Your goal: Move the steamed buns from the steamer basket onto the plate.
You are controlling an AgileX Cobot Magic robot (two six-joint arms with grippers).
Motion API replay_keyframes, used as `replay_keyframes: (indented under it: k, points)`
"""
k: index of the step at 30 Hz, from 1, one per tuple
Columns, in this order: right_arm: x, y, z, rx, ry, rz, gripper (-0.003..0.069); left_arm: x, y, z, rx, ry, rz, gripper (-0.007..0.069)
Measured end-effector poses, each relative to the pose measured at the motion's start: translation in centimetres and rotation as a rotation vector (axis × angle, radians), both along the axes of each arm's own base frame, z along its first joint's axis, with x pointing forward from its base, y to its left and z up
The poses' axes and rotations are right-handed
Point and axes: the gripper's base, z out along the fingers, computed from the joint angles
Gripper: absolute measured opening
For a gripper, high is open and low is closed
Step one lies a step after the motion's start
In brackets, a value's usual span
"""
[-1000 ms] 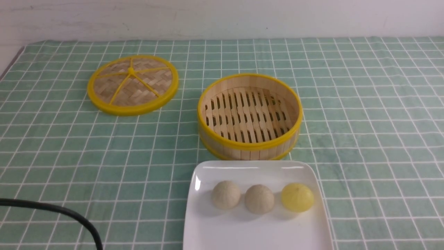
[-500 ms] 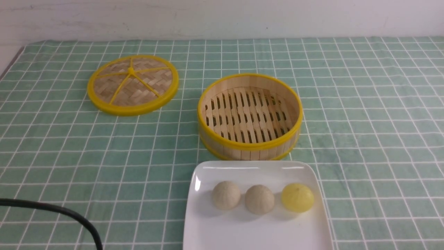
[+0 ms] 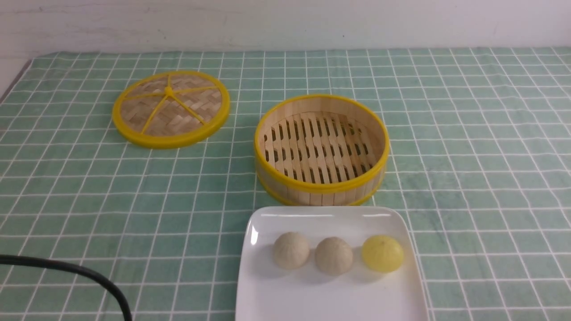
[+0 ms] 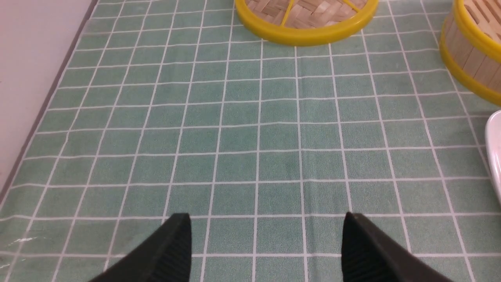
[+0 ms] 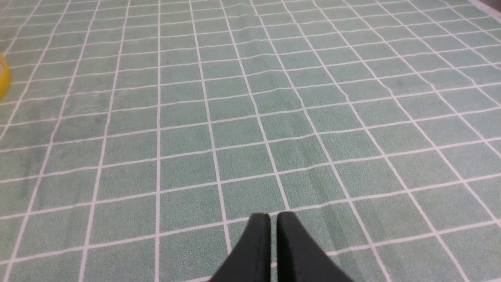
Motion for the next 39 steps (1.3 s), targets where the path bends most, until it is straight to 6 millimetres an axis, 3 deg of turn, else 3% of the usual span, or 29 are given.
replay_keyframes:
  k: [20,23,26,27,30,39]
  points:
    - [0.0,0.0,0.0,0.001,0.000,0.000,0.0080,0.3,0.1,-0.4,0.010,-0.014,0.003,0.0512]
    - [0.0,0.0,0.0,0.001,0.000,0.000,0.0084,1.1,0.0,-2.0,0.001,-0.035,0.000,0.0512]
    - [0.0,0.0,0.0,0.001,0.000,0.000,0.0087,1.8,-0.1,-5.0,-0.027,-0.042,-0.003,0.0512]
    - [0.0,0.0,0.0,0.001,0.000,0.000,0.0089,1.9,-0.1,-4.9,-0.028,-0.052,-0.003,0.0512]
    - [0.0,0.0,0.0,0.001,-0.001,0.000,0.0095,1.4,-0.2,-8.2,-0.055,-0.099,-0.001,0.0512]
    - [0.0,0.0,0.0,0.001,-0.001,0.000,0.0106,-0.1,-0.4,-11.7,-0.082,-0.187,-0.004,0.0512]
